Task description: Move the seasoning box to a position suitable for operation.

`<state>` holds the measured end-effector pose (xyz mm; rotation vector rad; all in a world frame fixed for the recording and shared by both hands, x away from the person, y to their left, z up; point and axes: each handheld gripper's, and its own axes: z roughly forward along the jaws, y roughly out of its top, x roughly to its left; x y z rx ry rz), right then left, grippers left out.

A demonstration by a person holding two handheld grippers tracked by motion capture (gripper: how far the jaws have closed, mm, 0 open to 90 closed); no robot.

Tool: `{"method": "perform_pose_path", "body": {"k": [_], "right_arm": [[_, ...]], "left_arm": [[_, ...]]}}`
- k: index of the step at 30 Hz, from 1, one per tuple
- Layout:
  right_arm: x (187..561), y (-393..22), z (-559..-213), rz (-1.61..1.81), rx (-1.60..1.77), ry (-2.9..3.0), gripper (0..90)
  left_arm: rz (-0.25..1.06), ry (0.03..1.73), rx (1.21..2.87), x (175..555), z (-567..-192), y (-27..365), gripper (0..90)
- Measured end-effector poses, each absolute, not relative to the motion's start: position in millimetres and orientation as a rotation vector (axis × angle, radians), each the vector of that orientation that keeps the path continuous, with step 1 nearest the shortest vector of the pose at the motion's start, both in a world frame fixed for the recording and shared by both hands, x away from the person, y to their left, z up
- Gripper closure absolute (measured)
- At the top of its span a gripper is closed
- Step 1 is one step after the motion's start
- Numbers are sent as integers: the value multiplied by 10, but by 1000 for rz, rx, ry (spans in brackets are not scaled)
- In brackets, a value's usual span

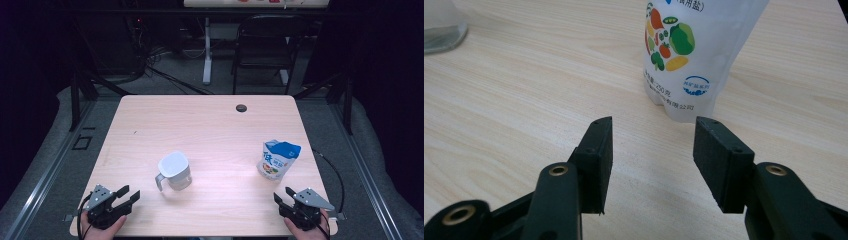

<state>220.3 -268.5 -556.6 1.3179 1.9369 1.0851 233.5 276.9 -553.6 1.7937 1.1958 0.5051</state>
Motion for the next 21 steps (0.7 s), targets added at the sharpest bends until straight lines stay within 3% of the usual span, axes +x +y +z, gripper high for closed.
{"method": "perform_pose_path", "body": {"k": [21], "right_arm": [[2238,-2667,-5581,1109,1342,1936,484]], "left_arm": [[494,1129,1851,2490,-5489,2413,502]]}}
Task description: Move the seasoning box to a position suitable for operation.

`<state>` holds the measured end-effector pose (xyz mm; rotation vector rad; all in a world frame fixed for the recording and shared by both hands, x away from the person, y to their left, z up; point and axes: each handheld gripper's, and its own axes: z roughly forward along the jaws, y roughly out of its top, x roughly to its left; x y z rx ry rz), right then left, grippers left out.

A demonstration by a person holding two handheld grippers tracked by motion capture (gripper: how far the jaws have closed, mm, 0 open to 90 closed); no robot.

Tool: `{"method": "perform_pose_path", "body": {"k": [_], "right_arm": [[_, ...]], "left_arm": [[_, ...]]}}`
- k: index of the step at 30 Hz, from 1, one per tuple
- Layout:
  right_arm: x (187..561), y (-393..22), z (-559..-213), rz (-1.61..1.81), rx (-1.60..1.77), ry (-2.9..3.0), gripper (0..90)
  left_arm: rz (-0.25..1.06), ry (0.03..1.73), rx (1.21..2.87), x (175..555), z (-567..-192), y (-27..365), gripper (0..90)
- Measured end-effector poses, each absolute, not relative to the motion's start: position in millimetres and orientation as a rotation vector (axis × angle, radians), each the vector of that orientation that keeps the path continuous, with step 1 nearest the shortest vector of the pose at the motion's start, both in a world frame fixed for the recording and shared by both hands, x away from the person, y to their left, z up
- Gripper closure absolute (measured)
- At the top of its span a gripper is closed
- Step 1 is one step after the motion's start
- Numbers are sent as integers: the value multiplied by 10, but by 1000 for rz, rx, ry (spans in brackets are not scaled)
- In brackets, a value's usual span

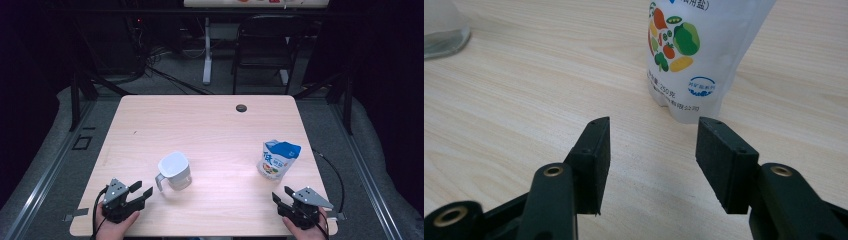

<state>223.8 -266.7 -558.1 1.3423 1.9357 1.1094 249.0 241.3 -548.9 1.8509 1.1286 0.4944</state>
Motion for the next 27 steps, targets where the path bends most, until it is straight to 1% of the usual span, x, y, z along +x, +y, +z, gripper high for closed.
{"method": "perform_pose_path", "body": {"k": [5,11,22,26,27], "right_arm": [[2241,-2678,-5585,1108,1352,1938,484],[2239,-2681,-5584,1118,1356,1932,473],[2204,-2722,-5581,1120,1370,1923,470],[2205,-2721,-5585,1119,1372,1925,465],[2204,-2722,-5585,1121,1371,1928,464]], "left_arm": [[482,1123,1858,2521,-5507,2321,503],[503,1111,1874,2528,-5522,2232,505],[524,1156,1859,2622,-5545,2111,509],[529,1172,1859,2639,-5545,2107,525],[535,1170,1859,2645,-5547,2111,543]]}}
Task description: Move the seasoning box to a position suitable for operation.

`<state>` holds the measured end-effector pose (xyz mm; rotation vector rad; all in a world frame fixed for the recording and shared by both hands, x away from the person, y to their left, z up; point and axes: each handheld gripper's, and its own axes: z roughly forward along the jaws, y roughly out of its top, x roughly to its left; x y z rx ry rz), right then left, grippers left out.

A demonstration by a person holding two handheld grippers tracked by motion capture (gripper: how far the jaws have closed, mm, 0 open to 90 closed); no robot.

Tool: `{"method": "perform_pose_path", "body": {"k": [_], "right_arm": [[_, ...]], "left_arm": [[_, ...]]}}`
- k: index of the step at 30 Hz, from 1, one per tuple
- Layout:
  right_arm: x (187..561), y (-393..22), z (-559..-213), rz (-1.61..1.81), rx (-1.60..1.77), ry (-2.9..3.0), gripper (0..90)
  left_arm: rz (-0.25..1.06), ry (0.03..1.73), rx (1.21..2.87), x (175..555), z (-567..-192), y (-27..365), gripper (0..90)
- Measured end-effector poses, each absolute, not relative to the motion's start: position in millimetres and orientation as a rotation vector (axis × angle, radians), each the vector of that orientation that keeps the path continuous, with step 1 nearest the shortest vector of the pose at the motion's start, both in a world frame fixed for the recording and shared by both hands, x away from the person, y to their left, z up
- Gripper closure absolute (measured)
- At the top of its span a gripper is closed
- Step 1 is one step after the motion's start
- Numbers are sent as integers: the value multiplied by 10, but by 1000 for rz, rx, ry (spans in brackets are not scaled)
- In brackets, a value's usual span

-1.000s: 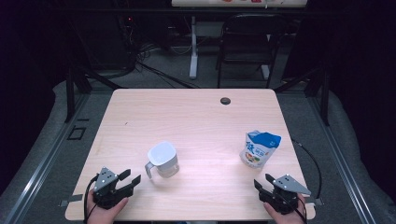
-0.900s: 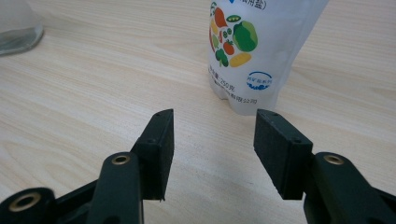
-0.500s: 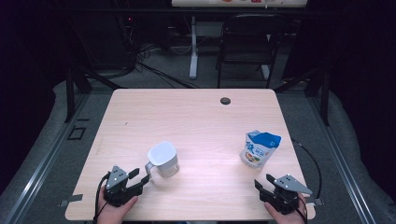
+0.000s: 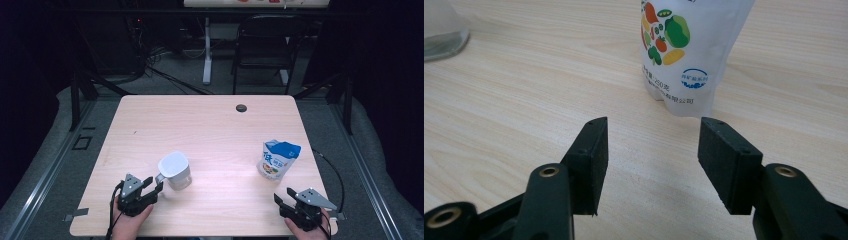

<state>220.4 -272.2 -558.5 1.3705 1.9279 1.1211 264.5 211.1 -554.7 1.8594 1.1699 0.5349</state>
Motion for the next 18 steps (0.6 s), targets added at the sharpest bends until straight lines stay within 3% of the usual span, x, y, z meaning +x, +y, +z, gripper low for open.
{"method": "perform_pose_path", "body": {"k": [18], "right_arm": [[2205,-2728,-5595,1122,1385,1931,455]], "left_arm": [[577,1226,1819,2696,-5549,2160,604]]}}
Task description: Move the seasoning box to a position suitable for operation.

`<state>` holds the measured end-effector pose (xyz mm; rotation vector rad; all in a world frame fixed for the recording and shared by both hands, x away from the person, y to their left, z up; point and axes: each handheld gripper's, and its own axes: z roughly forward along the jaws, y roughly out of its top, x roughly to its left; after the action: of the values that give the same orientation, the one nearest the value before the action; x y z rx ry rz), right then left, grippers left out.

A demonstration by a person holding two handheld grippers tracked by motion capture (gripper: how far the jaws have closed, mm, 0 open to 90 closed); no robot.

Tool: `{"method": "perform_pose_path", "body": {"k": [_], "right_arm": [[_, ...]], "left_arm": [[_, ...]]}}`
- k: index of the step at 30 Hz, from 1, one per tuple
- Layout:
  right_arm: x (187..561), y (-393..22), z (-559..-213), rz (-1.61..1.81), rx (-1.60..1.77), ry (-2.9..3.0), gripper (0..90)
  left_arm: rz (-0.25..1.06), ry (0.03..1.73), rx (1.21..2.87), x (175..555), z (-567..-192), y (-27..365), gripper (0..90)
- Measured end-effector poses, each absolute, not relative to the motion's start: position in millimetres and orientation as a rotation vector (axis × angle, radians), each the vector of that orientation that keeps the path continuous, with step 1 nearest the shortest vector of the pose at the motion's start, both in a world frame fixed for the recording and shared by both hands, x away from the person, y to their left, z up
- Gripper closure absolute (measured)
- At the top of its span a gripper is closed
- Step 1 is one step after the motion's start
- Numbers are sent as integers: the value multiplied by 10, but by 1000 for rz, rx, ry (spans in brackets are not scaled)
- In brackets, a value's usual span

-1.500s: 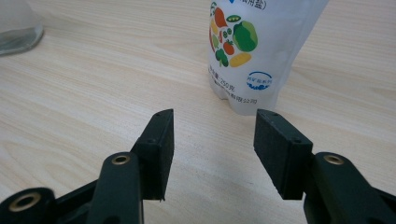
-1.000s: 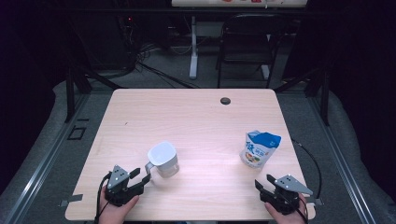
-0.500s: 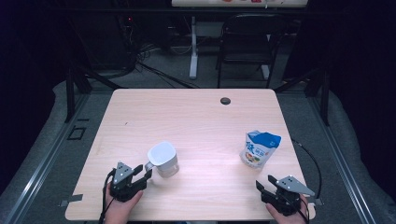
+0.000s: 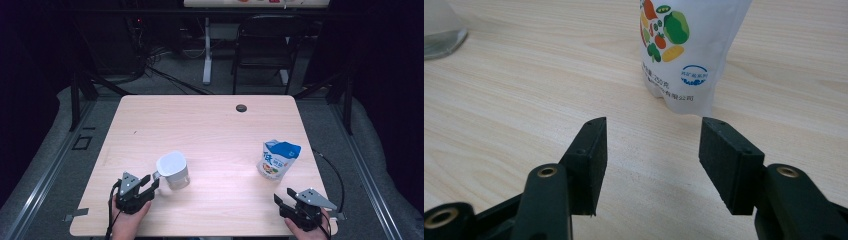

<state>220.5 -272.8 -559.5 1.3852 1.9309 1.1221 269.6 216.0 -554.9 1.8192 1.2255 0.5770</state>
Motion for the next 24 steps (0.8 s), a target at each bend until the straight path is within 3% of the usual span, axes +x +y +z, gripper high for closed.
{"method": "perform_pose_path", "body": {"k": [24], "right_arm": [[2198,-2751,-5597,1129,1389,1928,455]], "left_arm": [[575,1231,1805,2879,-5575,2169,699]]}}
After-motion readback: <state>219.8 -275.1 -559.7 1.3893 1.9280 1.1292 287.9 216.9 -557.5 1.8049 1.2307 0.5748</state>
